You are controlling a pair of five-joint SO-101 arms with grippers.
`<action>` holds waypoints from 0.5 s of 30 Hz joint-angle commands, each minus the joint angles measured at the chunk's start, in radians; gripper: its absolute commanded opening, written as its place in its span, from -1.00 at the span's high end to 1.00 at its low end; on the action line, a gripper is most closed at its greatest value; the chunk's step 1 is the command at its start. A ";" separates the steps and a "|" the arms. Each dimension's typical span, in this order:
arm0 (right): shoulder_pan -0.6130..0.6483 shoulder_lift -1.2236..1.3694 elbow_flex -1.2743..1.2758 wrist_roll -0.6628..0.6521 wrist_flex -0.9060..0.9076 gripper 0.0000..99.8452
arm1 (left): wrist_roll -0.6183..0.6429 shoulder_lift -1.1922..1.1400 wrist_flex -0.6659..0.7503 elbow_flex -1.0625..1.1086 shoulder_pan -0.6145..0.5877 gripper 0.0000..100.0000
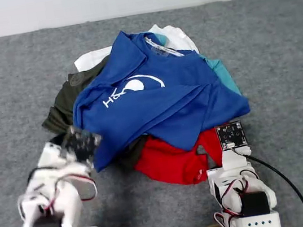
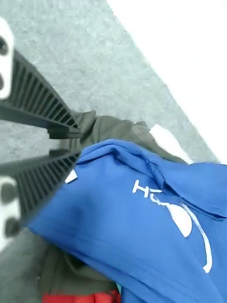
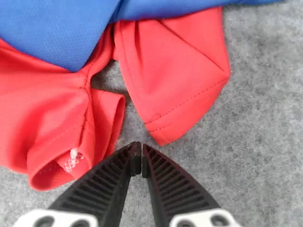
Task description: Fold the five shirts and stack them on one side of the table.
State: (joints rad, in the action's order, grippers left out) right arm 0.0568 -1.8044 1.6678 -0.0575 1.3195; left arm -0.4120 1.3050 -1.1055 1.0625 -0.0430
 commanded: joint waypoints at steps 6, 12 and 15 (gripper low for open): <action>-0.001 -0.007 0.015 0.003 -0.010 0.98 | -0.003 -0.672 -0.315 -0.545 0.118 0.45; -0.001 -0.007 0.015 0.003 -0.010 0.98 | -0.057 -0.988 -0.362 -0.745 0.219 0.37; -0.001 -0.007 0.015 0.003 -0.010 0.98 | -0.060 -1.132 -0.362 -0.823 0.238 0.36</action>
State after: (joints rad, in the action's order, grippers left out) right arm 0.0568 -1.8044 1.6678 -0.0575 1.3195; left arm -0.4565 0.2877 -1.4630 0.3353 0.1734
